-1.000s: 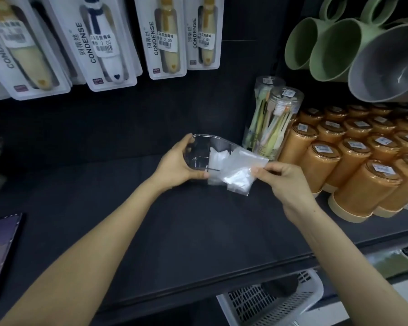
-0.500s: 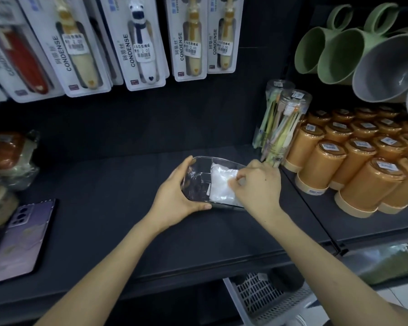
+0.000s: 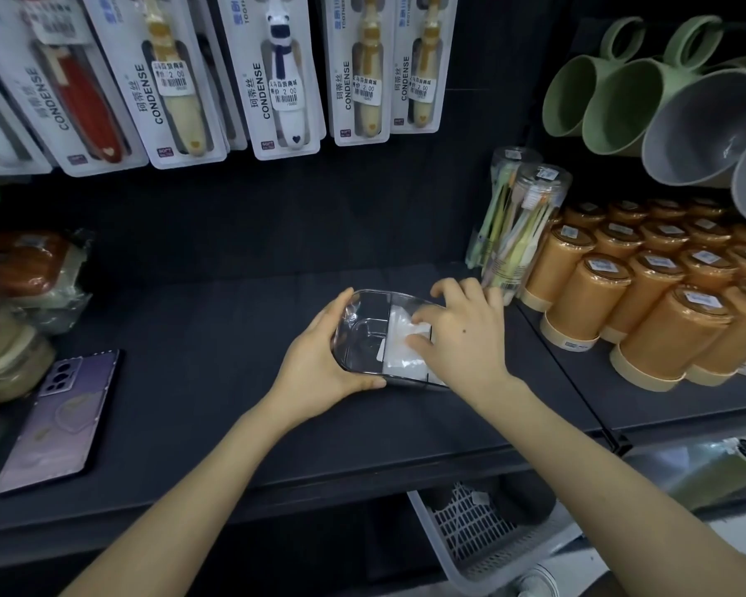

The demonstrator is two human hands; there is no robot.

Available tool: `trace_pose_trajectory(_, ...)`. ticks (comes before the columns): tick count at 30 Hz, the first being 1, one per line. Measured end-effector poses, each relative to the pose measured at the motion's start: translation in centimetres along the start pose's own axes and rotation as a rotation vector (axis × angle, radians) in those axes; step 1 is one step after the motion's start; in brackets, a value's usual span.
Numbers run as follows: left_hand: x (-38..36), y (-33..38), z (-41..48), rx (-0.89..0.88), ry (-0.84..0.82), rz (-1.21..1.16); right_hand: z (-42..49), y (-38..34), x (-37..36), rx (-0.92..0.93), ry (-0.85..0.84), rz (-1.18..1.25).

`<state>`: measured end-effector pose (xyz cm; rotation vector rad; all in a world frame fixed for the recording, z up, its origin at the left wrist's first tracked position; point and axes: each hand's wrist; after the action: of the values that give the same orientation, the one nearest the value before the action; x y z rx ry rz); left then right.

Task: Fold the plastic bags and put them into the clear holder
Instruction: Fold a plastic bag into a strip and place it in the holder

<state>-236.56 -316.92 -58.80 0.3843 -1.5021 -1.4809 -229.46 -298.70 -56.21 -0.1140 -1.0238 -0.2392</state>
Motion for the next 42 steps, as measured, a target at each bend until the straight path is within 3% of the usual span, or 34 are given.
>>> trace_pose_trajectory(7,0.3,-0.2,-0.3,-0.010,-0.020,-0.005,-1.0,0.1,1.5,0.022,0.054,0.058)
trace_pose_trajectory(17,0.5,-0.1,-0.1,0.001,-0.044,0.018,-0.4,-0.9,-0.3,0.030,-0.233,-0.073)
trace_pose_trajectory(25,0.5,-0.2,0.1,0.001,-0.058,0.013,-0.7,-0.7,0.0,-0.056,-0.166,0.025)
trace_pose_trajectory(36,0.7,-0.6,0.6,0.005,-0.074,0.025,-0.1,-1.2,-0.2,-0.015,-0.286,-0.035)
trace_pose_trajectory(42,0.6,-0.6,0.8,-0.006,-0.082,0.029,-0.8,-0.1,0.8,-0.048,-0.066,0.068)
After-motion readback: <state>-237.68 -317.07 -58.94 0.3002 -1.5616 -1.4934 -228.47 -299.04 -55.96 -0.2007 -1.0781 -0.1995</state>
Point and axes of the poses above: each hand's wrist, its own z-axis towards the middle knuckle, its own x-axis out of the back of the hand, y = z × x, and after that the axes turned 4 degrees about -z, right-handed
